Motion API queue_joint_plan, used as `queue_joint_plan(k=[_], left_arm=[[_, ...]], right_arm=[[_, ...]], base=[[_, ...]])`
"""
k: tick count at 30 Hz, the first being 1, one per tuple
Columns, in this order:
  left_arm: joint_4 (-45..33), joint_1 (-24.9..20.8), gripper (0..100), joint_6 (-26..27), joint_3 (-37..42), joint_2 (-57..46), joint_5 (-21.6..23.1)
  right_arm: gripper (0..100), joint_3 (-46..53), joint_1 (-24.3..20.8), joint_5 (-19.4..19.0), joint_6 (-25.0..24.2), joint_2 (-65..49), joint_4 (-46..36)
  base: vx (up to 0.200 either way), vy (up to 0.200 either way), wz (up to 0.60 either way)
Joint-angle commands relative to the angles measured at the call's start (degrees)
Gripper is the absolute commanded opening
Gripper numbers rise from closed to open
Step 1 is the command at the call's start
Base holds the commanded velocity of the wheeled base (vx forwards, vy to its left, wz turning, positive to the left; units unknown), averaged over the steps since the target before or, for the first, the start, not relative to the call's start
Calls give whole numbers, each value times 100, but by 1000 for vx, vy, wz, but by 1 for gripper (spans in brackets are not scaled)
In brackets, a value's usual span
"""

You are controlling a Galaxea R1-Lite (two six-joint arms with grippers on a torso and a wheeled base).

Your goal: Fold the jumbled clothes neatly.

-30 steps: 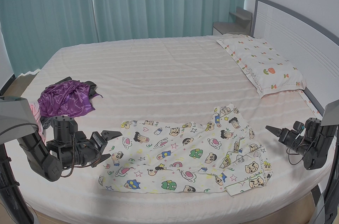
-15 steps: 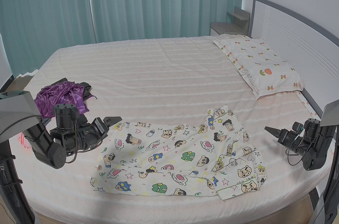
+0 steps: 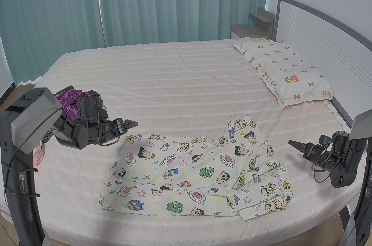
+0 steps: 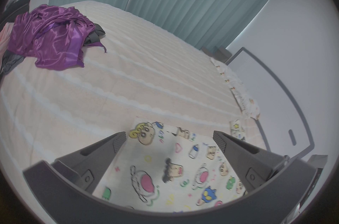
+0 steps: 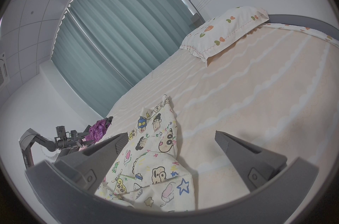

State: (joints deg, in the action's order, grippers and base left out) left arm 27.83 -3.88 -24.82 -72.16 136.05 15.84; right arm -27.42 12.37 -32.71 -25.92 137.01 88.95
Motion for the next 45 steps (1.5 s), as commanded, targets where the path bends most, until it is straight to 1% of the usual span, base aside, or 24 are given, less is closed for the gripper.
queue_joint_plan(k=[1,5,12,13,16,18,21,23,24,25,26,27,28,33,35,38,40,41,45], left_arm=[[-278,-113,100,223,-607,924,-160],[-287,-228,100,276,-791,1099,-371],[-313,-333,100,250,-1055,1187,-423],[-305,-333,0,250,-1108,1205,-441],[-313,-324,0,241,-1196,1249,-476],[-313,-298,0,232,-1222,1258,-582],[-305,-245,0,223,-1292,1258,-687],[-287,-192,0,170,-1345,1258,-757],[-287,-192,0,162,-1345,1258,-766],[-269,-184,0,56,-1354,1249,-863],[-234,-175,0,-93,-1354,1231,-942],[-234,-175,0,-128,-1354,1231,-968],[-234,-175,0,-181,-1354,1222,-1003],[-225,-175,0,-251,-1345,1170,-1197],[-199,-175,0,-260,-1319,1179,-1373],[-199,-184,0,-295,-1292,1179,-1540],[-199,-184,0,-357,-1292,1179,-1584],[-190,-184,0,-506,-1319,1179,-1663],[-225,-184,0,-656,-1283,1038,-1680]], right_arm=[[100,35,-33,1,17,36,105],[100,43,-51,1,17,28,105],[100,43,-42,1,17,36,105],[100,43,-42,1,17,36,105],[100,43,-51,1,25,36,105],[100,17,-51,19,25,36,105],[100,-141,-148,203,-27,1,105],[100,-282,-385,687,-45,28,105],[100,-291,-402,739,-45,28,105],[100,-431,-561,1073,-63,45,96],[100,-545,-692,1232,-54,28,-19],[100,-589,-736,1232,-54,10,-98],[100,-686,-780,1232,-54,-16,-265],[100,-1846,-956,1293,-54,-87,-1732],[100,-2523,-1018,1302,-54,54,-2374],[100,-3296,-1053,1346,-54,405,-2884],[100,-3560,-1070,1390,-54,528,-3068],[100,-4043,-1123,1478,-54,739,-3499],[100,-4738,-1255,1636,-10,994,-4193]], base=[[0,0,0],[0,0,0],[0,0,0],[0,0,0],[0,0,0],[0,0,0],[0,0,0],[0,0,0],[0,0,0],[0,0,0],[0,0,0],[0,0,0],[0,0,0],[0,0,0],[0,0,0],[0,0,0],[0,0,0],[0,0,0],[0,0,0]])
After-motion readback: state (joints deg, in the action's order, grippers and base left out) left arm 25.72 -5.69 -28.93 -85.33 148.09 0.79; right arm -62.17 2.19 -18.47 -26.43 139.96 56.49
